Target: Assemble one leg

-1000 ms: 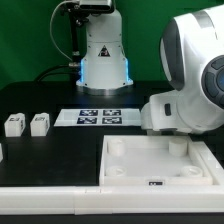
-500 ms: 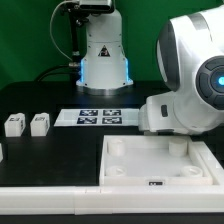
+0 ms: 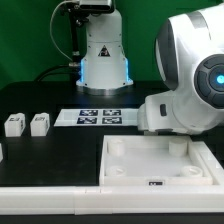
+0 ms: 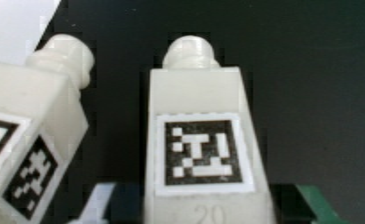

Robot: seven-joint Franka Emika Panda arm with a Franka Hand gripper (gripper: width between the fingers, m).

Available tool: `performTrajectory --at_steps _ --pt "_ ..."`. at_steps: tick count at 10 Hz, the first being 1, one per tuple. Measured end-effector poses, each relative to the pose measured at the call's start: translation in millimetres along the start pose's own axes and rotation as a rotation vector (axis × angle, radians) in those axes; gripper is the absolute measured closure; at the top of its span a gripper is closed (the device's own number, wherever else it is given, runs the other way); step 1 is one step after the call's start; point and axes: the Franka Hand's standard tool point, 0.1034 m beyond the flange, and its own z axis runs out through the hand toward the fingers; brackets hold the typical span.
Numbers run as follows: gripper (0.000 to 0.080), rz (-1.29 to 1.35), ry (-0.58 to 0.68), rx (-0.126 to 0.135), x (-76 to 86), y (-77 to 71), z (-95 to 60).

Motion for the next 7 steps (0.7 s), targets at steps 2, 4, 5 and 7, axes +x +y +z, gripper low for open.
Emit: performTrajectory --at_steps 2,4,5,7 --pt "0.0508 0.0 -0.002 0.0 -0.1 0.1 1.0" --pt "0.0508 0.0 -0.003 -0.001 -0.2 0.2 1.7" --pt "0.0508 0.0 -0.003 0.0 -0.2 0.4 1.7" --pt "0.0508 0.0 -0.001 0.0 -0.6 0.5 0.2"
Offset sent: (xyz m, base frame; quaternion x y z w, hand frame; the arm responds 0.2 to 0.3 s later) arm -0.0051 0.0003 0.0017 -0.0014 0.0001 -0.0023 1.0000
